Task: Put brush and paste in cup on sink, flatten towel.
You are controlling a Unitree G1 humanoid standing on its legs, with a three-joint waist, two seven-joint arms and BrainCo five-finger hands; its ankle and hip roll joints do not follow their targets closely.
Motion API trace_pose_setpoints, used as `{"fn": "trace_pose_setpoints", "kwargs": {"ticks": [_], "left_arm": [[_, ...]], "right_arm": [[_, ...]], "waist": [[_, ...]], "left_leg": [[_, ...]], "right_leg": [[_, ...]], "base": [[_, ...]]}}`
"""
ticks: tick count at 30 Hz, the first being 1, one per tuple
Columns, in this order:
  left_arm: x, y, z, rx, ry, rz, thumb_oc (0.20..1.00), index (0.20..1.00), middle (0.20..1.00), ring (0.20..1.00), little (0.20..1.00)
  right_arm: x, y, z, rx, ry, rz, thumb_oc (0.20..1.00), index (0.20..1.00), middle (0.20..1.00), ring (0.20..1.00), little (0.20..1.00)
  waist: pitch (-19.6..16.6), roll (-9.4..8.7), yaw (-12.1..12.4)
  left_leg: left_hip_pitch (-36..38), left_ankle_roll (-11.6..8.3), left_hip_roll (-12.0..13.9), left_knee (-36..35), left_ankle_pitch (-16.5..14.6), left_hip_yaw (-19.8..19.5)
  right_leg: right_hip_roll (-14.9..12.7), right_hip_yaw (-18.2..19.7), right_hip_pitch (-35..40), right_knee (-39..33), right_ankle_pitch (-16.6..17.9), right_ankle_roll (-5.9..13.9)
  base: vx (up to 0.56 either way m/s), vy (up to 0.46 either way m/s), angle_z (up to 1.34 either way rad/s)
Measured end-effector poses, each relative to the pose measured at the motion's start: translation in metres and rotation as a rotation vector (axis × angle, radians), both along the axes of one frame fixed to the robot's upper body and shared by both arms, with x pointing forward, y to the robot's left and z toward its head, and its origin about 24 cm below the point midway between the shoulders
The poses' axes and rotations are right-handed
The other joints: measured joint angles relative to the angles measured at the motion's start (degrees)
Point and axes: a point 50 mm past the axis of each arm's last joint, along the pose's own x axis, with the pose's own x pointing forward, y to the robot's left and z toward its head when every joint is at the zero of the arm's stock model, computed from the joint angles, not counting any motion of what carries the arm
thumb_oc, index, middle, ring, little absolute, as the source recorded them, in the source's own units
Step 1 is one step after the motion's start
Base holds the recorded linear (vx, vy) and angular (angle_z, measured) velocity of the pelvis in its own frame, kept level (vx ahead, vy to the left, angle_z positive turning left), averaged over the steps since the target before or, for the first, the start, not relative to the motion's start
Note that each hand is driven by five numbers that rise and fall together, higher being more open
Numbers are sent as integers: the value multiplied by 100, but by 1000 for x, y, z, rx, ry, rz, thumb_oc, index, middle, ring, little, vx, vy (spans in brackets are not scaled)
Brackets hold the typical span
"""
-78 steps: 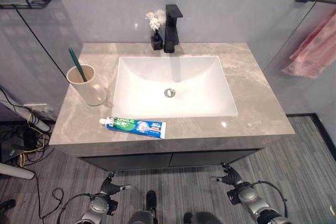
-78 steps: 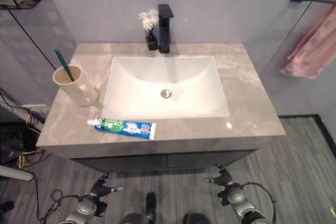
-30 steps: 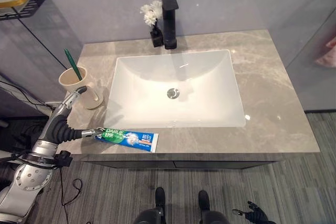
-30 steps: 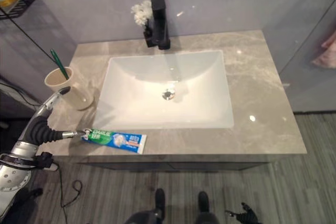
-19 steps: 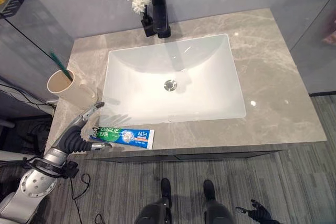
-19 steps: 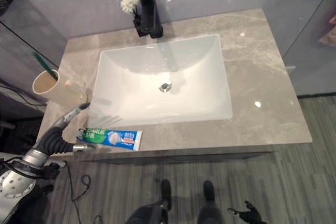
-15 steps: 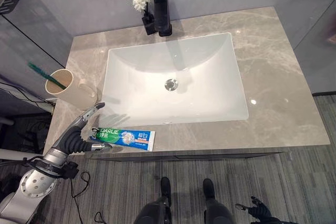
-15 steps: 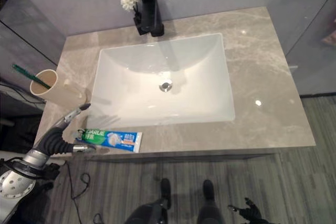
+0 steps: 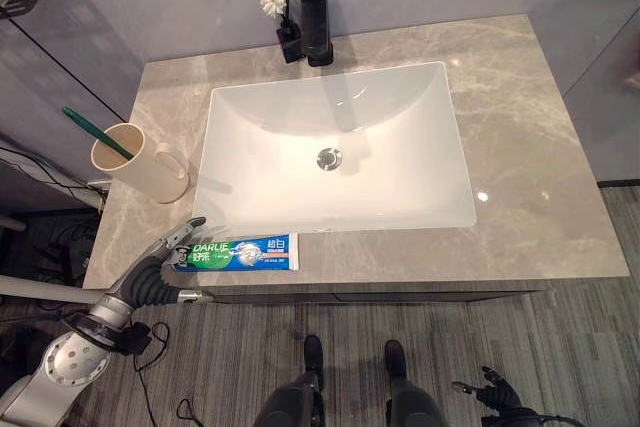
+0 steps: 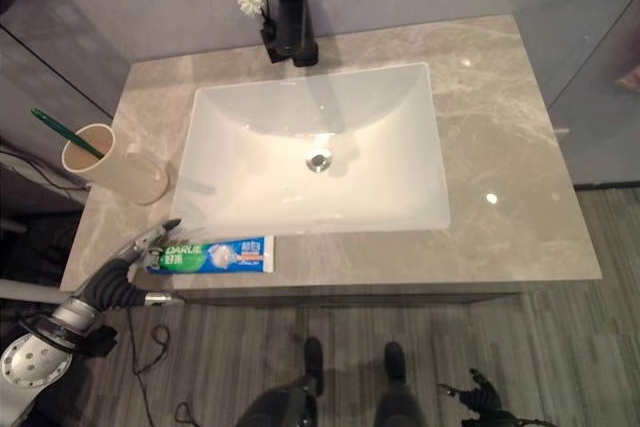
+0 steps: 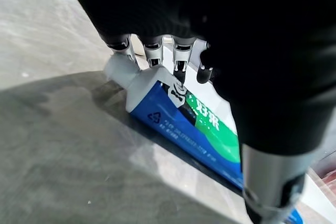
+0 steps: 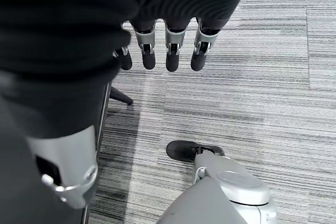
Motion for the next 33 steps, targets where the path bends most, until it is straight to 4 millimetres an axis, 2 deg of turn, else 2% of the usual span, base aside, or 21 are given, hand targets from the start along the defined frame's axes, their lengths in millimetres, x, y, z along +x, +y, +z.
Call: {"fn": "trace_pose_setpoints", "kwargs": {"ticks": [2,3,4,9,23,27,33], "left_arm": [[2,1,1,3,-9,2,799,799,799,799,799],[3,1,2,3,-15,6,787,787,787,787,787],[5,3,4,5,-25,13,699,699,699,699,699],[14,6,14,29,-63,18,580,580,580,580,580],[24,0,30,152,-107,-72,548,548,548,548,548],[27,-4,31,196,-114,-100,558,558,558,558,558],[28,-6,30,256,-106,-132,617,617,617,617,617]], "right_arm": [[1,0,1,0,-7,2,1000,1000,1000,1000,1000],[1,0,1,0,-9,3,1000,1000,1000,1000,1000],[2,0,1,0,-11,4,1000,1000,1000,1000,1000],[1,0,1,-1,-13,4,1000,1000,1000,1000,1000],[1,0,1,-9,-18,-2,1000,1000,1000,1000,1000],[0,-1,1,-10,-13,-4,1000,1000,1000,1000,1000],[-3,-1,0,-13,-3,-10,1000,1000,1000,1000,1000]], "waist": [[2,-3,-3],[2,-3,-2],[3,-4,-2],[35,-54,-12],[88,-179,-35],[107,-233,-37],[114,-346,-59]], "left_leg": [[0,0,2,2,0,0],[1,0,2,2,0,0],[3,-1,3,3,0,0],[4,-3,5,-1,-2,19],[-65,-2,9,3,-1,73],[-7,-2,14,21,-1,82],[53,-8,39,-2,-6,85]], "right_leg": [[2,-1,0,0,0,0],[3,-2,1,0,-1,1],[3,-1,3,0,-1,1],[3,2,-5,-1,-3,4],[6,53,-107,1,17,9],[11,62,-51,1,20,9],[34,68,6,1,10,23]], "base": [[0,0,0],[0,0,0],[0,0,0],[0,-2,-1],[-1,-2,-1],[0,0,0],[0,0,0]]}}
